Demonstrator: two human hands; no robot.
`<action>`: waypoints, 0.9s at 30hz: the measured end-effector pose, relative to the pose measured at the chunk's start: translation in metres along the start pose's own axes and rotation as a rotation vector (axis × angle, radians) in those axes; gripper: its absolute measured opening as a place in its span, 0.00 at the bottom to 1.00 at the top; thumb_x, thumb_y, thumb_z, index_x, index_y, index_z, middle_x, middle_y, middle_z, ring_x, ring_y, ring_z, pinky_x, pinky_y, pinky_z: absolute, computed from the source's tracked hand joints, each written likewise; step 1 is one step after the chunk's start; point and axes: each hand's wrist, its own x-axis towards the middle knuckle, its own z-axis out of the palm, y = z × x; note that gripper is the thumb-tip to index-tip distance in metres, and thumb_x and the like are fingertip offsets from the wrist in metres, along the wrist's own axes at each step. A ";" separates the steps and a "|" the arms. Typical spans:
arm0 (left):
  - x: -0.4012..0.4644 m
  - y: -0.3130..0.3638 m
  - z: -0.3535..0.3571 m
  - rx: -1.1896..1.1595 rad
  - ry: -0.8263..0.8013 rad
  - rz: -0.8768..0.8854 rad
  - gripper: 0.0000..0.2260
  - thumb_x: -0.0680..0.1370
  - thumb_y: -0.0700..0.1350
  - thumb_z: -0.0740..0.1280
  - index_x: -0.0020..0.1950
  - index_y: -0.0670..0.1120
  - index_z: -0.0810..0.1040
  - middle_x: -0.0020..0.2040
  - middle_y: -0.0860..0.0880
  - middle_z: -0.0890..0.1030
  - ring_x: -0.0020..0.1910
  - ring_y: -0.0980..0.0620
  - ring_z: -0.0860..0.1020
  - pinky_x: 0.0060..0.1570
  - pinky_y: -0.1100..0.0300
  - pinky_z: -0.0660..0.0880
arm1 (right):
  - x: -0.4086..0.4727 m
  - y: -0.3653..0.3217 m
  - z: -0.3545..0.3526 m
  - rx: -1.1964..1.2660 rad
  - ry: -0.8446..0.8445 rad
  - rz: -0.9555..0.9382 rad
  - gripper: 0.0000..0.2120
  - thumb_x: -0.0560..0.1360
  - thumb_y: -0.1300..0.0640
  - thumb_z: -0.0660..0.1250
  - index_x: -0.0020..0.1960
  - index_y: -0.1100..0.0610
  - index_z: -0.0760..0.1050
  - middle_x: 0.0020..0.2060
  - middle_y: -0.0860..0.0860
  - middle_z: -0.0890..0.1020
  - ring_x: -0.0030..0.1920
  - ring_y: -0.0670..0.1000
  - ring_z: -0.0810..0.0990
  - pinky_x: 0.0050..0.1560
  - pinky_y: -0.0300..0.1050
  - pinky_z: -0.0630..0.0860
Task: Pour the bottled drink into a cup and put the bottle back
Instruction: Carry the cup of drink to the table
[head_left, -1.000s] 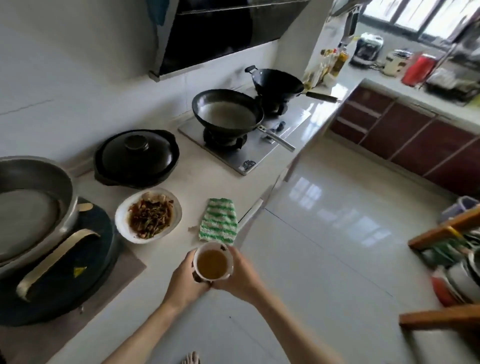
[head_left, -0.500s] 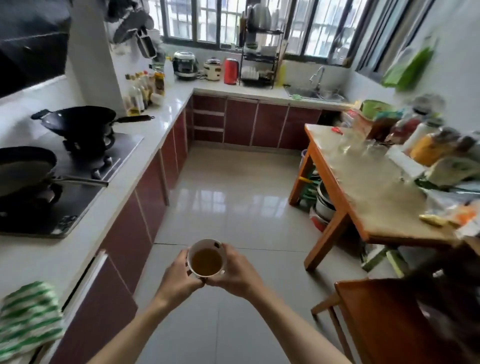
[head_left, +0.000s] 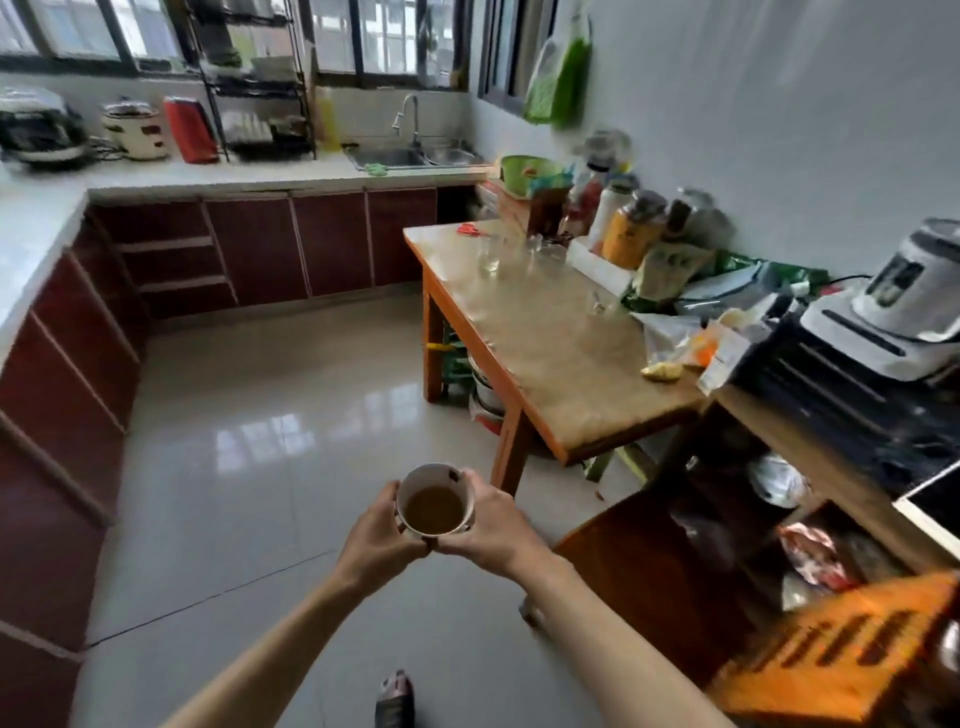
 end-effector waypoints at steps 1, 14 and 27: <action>0.022 0.004 0.008 -0.004 -0.026 0.016 0.30 0.65 0.35 0.79 0.61 0.50 0.71 0.54 0.49 0.80 0.54 0.50 0.80 0.54 0.59 0.78 | 0.010 0.007 -0.012 -0.001 0.022 0.021 0.41 0.64 0.44 0.80 0.72 0.48 0.66 0.63 0.47 0.79 0.62 0.48 0.78 0.61 0.44 0.78; 0.258 0.074 0.091 0.037 -0.322 0.165 0.32 0.65 0.38 0.81 0.62 0.52 0.70 0.54 0.57 0.76 0.53 0.59 0.76 0.47 0.72 0.71 | 0.136 0.084 -0.143 0.043 0.266 0.283 0.35 0.65 0.46 0.78 0.68 0.43 0.67 0.60 0.43 0.80 0.60 0.46 0.79 0.60 0.49 0.79; 0.403 0.119 0.191 0.173 -0.319 0.112 0.28 0.60 0.39 0.78 0.57 0.49 0.74 0.51 0.51 0.81 0.51 0.50 0.80 0.42 0.64 0.73 | 0.234 0.198 -0.238 0.075 0.215 0.375 0.41 0.65 0.45 0.77 0.73 0.46 0.62 0.62 0.47 0.80 0.60 0.51 0.80 0.58 0.48 0.78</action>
